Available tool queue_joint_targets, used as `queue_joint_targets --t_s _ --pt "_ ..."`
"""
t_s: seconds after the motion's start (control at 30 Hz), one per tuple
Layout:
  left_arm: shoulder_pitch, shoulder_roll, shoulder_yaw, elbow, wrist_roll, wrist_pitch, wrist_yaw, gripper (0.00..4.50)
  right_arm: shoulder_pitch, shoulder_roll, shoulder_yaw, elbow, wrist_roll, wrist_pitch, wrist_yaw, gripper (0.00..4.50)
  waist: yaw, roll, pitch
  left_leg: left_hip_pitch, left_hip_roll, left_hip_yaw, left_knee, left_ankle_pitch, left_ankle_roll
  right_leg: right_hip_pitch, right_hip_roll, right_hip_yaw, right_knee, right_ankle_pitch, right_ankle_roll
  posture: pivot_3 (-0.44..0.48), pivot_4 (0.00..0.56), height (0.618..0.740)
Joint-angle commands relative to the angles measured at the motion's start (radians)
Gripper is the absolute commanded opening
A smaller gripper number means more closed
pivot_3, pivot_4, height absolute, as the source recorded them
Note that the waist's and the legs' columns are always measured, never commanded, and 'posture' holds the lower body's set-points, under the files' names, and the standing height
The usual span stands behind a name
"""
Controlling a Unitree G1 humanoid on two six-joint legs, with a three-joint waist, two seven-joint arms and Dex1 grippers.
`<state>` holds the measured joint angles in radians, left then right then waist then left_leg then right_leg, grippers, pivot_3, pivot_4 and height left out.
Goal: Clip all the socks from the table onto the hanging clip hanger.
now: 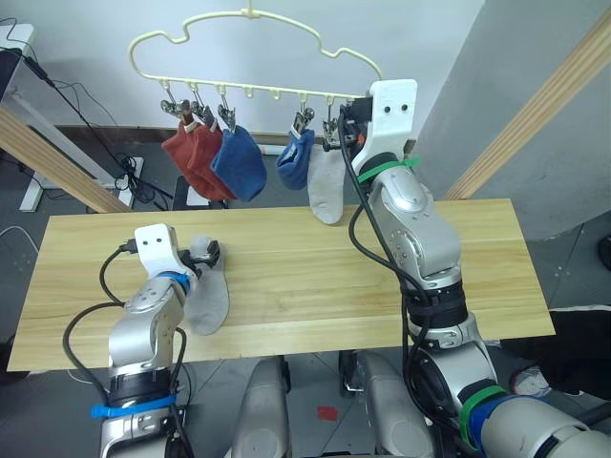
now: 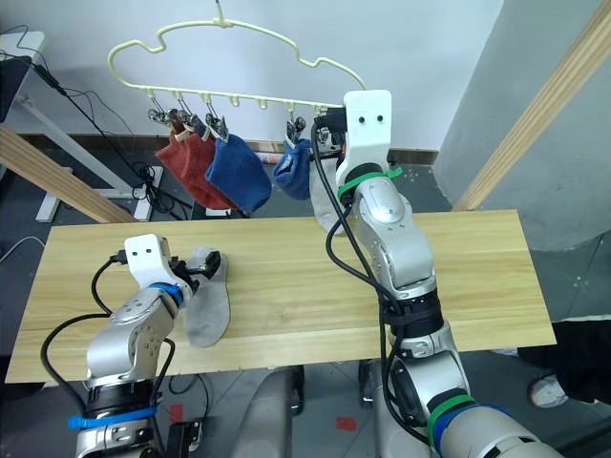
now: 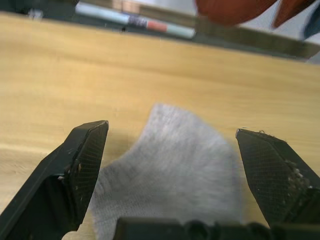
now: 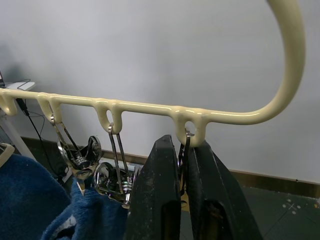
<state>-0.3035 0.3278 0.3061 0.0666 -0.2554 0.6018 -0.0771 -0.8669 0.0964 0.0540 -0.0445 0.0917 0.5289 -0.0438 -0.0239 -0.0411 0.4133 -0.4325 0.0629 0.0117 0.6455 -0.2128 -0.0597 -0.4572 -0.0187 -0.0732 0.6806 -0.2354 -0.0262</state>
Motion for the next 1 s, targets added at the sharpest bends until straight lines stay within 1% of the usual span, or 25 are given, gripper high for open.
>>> queue_joint_targets --t_s 0.03,0.17,0.27,0.4,0.53,0.7,0.73,0.8,0.87,0.93,1.0 --pt "-0.006 -0.011 -0.004 0.037 0.011 0.005 0.013 4.48 -0.018 0.004 0.005 -0.045 -0.003 -0.007 0.005 0.00 0.000 0.000 0.000 0.000 0.000 0.000 0.000 0.000 0.000 0.000 0.000 0.000 0.000 0.000 0.000 -0.042 0.378 0.740" --pt "-0.010 -0.016 -0.027 0.049 0.017 0.077 0.019 4.48 -0.020 0.006 0.005 -0.048 -0.003 -0.004 0.004 0.00 -0.001 0.000 0.000 0.001 0.000 0.000 0.000 0.000 0.000 0.000 0.000 0.000 0.001 0.000 0.000 -0.053 0.377 0.740" --pt "-0.010 -0.007 -0.036 0.051 0.030 0.087 0.024 3.96 -0.021 0.008 0.004 -0.047 -0.002 -0.004 0.003 0.00 -0.002 0.000 -0.001 0.001 0.000 0.001 0.000 0.000 0.000 0.001 0.000 0.001 0.001 0.000 0.000 -0.053 0.377 0.740" --pt "-0.017 0.002 -0.043 0.060 0.040 0.081 0.021 2.91 -0.023 0.008 0.004 -0.045 -0.002 -0.007 0.004 0.00 -0.002 0.000 -0.003 0.002 0.000 0.001 0.000 0.000 0.000 0.001 0.000 0.001 0.001 0.000 0.000 -0.054 0.374 0.740" --pt "-0.022 0.007 -0.047 0.069 0.045 0.073 0.019 2.14 -0.023 0.007 0.005 -0.044 -0.004 -0.009 0.004 0.00 -0.004 0.000 -0.004 0.002 0.000 0.001 0.000 0.000 0.000 0.001 0.000 0.001 0.001 0.000 0.000 -0.054 0.373 0.740" --pt "-0.015 0.016 -0.054 0.075 0.050 0.046 0.006 1.03 -0.022 0.004 0.006 -0.046 -0.006 -0.008 0.004 0.00 -0.007 -0.001 -0.004 0.003 0.000 0.002 0.000 0.000 0.000 0.001 0.000 0.001 0.001 0.000 0.000 -0.058 0.372 0.740" --pt "-0.012 0.015 -0.062 0.064 0.049 0.020 -0.009 0.85 -0.021 0.003 0.006 -0.049 -0.006 -0.006 0.004 0.00 -0.007 -0.001 -0.004 0.003 0.000 0.002 0.000 0.000 0.000 0.001 0.000 0.001 0.001 0.000 0.000 -0.058 0.372 0.740" --pt "-0.008 0.022 -0.104 0.031 0.056 -0.044 -0.064 0.34 -0.019 -0.001 0.005 -0.055 -0.006 -0.002 0.006 0.00 -0.007 -0.001 -0.004 0.003 0.001 0.002 0.000 0.000 0.000 0.001 0.000 0.002 0.001 0.000 0.000 -0.058 0.372 0.740" --pt "-0.014 0.015 -0.139 -0.003 0.054 -0.109 -0.114 0.01 -0.018 -0.004 0.004 -0.061 -0.006 0.002 0.006 0.00 -0.005 -0.001 -0.004 0.003 0.000 0.002 0.000 0.000 0.000 0.001 0.000 0.002 0.001 0.000 0.000 -0.058 0.372 0.740" --pt "-0.036 0.011 -0.244 -0.079 0.053 -0.209 -0.237 0.01 -0.017 -0.012 0.004 -0.074 -0.005 0.015 0.007 0.00 -0.001 -0.001 -0.004 0.002 0.000 0.002 0.000 0.000 0.000 0.000 0.000 0.002 0.000 0.000 0.000 -0.058 0.372 0.740" --pt "-0.060 0.004 -0.328 -0.142 0.047 -0.270 -0.335 0.01 -0.017 -0.019 0.004 -0.085 -0.005 0.029 0.008 0.00 0.009 -0.001 -0.004 0.000 0.000 0.001 0.000 0.000 0.000 0.000 0.000 0.001 0.000 0.000 0.000 -0.058 0.372 0.740"
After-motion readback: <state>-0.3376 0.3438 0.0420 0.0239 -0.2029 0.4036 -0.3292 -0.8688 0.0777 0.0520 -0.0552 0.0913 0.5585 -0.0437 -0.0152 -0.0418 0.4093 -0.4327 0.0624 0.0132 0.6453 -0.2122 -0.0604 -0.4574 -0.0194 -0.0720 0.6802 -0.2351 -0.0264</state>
